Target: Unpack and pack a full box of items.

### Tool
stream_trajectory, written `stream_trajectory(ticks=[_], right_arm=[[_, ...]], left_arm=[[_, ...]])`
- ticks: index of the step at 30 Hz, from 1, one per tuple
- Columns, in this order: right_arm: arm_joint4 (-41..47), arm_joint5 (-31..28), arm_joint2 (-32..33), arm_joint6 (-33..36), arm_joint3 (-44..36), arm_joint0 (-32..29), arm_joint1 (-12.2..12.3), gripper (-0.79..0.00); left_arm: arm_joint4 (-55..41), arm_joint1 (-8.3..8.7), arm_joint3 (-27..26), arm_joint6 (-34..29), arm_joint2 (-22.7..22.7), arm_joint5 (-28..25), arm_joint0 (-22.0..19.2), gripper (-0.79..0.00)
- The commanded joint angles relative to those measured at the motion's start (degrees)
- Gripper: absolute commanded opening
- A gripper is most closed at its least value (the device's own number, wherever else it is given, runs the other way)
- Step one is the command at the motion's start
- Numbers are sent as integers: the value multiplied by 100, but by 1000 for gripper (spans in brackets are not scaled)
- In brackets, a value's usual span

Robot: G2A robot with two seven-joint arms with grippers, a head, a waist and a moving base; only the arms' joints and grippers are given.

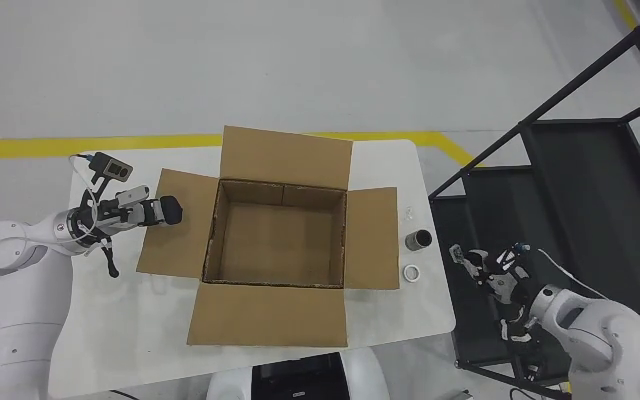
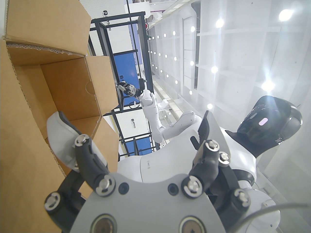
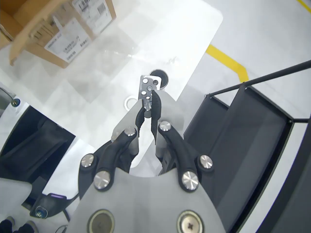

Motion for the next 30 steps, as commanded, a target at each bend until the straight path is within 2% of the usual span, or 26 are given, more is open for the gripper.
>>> stream_trajectory(ticks=[1, 15, 22, 30], right_arm=[[-101, -8, -129, 93, 197, 111, 22, -785], [-998, -234, -1127, 400, 1138, 657, 149, -785], [-1452, -338, -1648, 342, 1378, 737, 184, -785], [-1593, -178, -2038, 135, 1621, 851, 206, -785]], left_arm=[[0, 0, 0, 0, 0, 0, 0, 0], [0, 0, 0, 0, 0, 0, 0, 0], [0, 0, 0, 0, 0, 0, 0, 0], [0, 0, 0, 0, 0, 0, 0, 0]])
